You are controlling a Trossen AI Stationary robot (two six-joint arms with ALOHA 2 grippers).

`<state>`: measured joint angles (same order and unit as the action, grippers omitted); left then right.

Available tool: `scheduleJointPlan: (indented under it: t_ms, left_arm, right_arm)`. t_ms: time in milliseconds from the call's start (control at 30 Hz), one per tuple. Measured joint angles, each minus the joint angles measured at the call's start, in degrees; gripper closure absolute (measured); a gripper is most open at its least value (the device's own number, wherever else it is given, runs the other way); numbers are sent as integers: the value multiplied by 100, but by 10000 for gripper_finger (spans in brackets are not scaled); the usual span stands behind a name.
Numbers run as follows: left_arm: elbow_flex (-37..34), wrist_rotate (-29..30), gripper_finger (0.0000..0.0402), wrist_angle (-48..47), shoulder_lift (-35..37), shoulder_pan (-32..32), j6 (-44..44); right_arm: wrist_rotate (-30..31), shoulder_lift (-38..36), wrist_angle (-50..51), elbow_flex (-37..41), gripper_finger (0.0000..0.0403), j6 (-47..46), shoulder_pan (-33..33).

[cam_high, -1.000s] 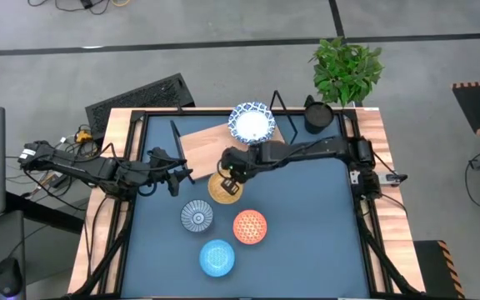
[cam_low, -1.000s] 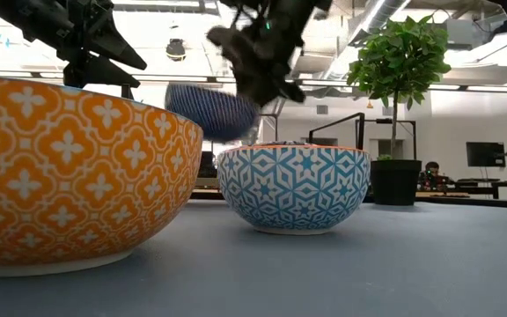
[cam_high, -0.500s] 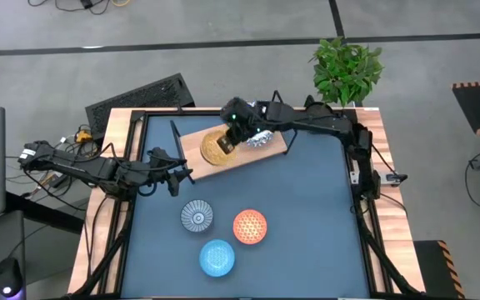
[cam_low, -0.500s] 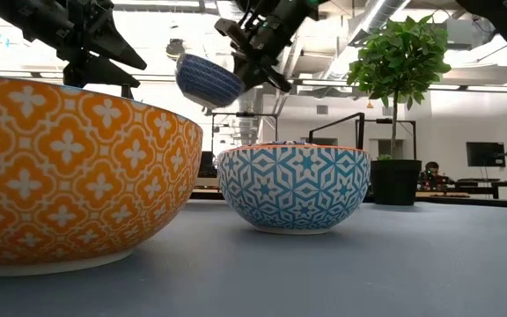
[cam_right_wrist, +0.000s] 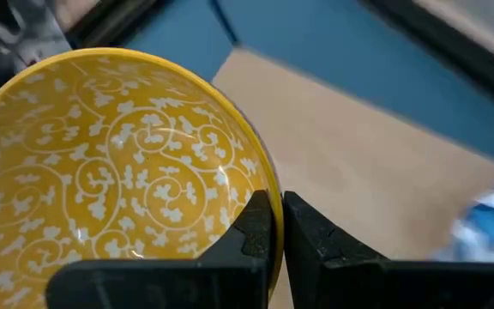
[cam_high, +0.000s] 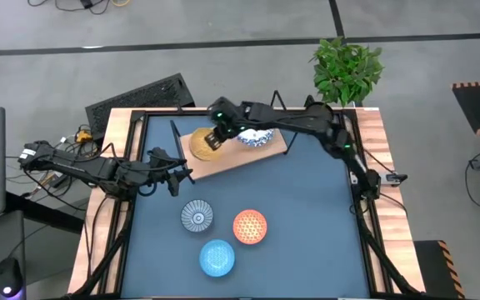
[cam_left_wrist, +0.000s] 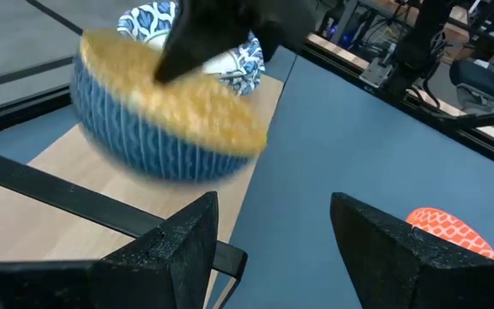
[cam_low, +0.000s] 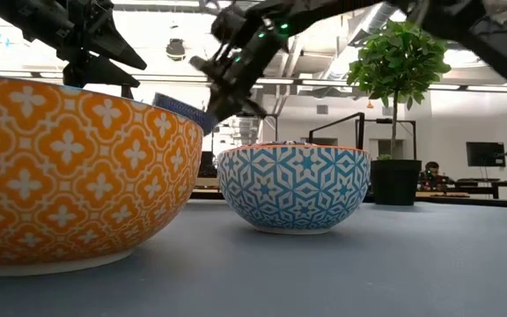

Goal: Place and stack bowls onto a shelf
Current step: Put the yellow patterned bowl on the shelf

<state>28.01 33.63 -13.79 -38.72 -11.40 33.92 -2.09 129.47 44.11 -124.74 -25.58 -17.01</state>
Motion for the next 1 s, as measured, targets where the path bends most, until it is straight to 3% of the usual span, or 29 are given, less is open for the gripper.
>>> scheduleJointPlan:
  t_ms: [133, 233, 433, 1000]
  left_arm:
    - [0, -3, 188, -21, 0, 0, 1]
    - [0, -11, 188, -69, 3, 0, 30]
    - [2, -13, 188, -104, -68, 0, 178]
    - [2, 13, 188, -86, -103, -11, 399]
  right_arm:
    - [25, 674, 621, -1048, 368, 196, 65]
    - [22, 568, 520, -751, 368, 145, 24]
    - [133, 658, 1207, -959, 368, 255, -163]
    - [374, 704, 1273, -971, 368, 368, -265]
